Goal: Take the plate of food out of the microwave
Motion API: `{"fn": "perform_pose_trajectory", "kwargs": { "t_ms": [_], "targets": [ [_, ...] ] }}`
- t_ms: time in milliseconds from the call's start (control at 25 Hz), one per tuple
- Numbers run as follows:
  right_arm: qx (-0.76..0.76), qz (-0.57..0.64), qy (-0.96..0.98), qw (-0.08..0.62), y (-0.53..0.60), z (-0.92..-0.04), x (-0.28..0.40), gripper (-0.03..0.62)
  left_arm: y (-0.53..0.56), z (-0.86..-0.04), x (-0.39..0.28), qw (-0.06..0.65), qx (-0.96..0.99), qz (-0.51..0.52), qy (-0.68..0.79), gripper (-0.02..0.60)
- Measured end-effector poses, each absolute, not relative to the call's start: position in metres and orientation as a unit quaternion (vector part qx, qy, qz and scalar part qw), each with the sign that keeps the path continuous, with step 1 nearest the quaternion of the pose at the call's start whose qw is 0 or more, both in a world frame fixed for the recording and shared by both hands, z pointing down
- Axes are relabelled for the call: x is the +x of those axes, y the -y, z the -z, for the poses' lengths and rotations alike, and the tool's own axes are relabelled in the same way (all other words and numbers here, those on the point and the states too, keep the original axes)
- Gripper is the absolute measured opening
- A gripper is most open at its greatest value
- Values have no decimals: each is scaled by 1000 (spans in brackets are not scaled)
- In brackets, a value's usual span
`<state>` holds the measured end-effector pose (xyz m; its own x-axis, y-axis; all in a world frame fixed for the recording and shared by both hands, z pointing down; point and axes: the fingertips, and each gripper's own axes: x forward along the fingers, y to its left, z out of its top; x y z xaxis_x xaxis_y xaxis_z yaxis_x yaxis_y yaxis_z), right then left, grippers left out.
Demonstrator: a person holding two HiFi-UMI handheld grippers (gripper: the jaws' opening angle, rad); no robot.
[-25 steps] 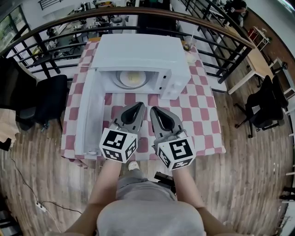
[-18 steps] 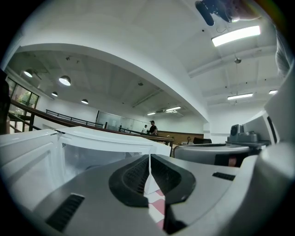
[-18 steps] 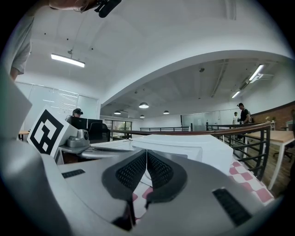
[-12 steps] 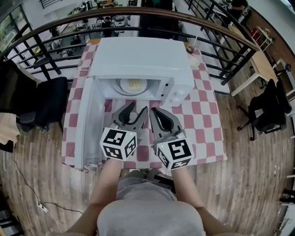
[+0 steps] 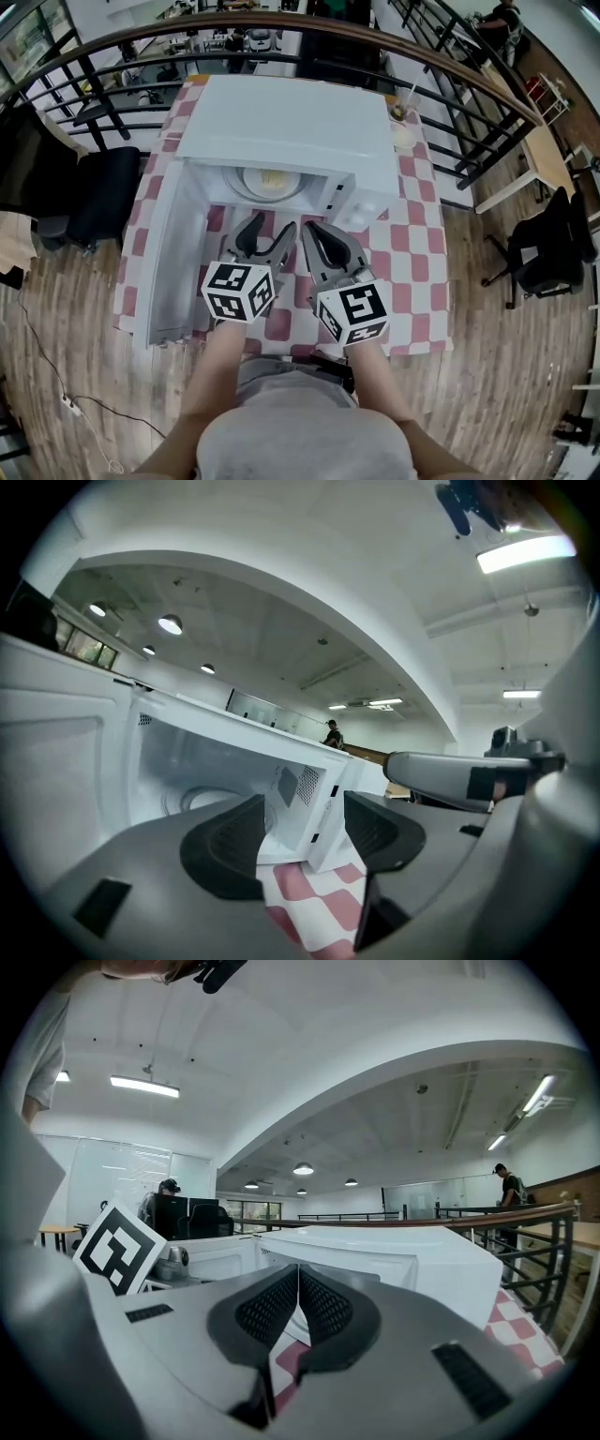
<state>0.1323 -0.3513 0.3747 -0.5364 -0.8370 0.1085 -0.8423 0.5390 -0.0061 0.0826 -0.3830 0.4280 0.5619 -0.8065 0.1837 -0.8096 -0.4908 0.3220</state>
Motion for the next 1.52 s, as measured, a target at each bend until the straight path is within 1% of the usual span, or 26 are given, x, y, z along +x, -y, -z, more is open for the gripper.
{"fn": "perform_pose_trajectory", "kwargs": {
  "t_ms": [120,320,600,840,1240,1520],
  "targets": [
    [473,-32,879,47,360,-379,137,26,395,-435,84,217,853,15,475,264],
    [463,-41,884,54,368,-392,137,26,408,-449,84,238,841,23,485,264],
    [466,-43,882,56,381,-405,132,26,427,-472,76,286,811,36,508,256],
    [478,-51,875,65,388,-417,132,26,441,-494,72,373,773,79,506,253],
    [475,-61,874,85,399,-431,127,26,461,-535,65,478,709,116,506,253],
    [473,-71,873,94,406,-444,125,26,470,-563,58,532,663,140,508,255]
  ]
}}
